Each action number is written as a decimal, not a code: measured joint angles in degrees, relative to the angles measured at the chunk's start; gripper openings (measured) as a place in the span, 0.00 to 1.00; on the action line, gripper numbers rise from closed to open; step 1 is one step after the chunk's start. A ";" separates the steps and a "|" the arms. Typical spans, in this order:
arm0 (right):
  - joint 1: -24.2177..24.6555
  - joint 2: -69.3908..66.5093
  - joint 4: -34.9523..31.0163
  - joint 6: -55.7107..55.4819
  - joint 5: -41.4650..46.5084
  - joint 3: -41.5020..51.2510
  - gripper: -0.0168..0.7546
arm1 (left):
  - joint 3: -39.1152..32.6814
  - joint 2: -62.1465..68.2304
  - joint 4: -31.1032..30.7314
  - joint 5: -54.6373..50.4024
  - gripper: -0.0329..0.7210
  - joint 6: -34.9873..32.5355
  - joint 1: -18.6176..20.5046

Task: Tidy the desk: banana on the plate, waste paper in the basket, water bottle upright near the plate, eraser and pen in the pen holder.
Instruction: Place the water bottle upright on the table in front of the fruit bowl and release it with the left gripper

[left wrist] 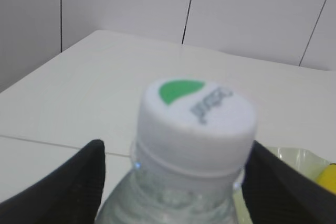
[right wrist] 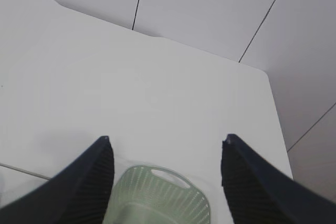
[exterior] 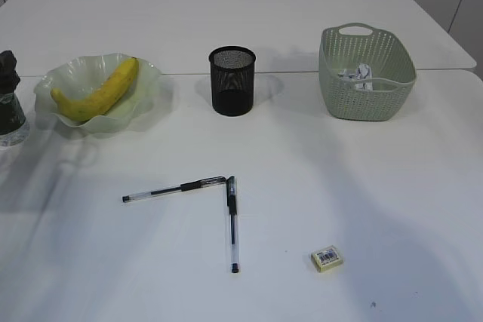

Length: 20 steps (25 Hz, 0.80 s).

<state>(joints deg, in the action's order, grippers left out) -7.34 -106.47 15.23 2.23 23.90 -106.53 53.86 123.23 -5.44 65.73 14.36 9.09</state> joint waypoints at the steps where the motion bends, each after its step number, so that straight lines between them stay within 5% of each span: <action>1: 0.00 0.00 0.00 0.00 0.00 0.00 0.64 | 0.00 -0.36 -0.24 0.00 0.78 0.10 0.00; 20: 0.00 0.00 0.00 0.00 -0.04 0.00 0.64 | -0.22 -8.71 -1.88 -3.39 0.78 0.14 0.00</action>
<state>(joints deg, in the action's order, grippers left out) -7.34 -106.47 15.23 2.23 23.86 -106.53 53.64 114.51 -7.32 62.34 14.50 9.09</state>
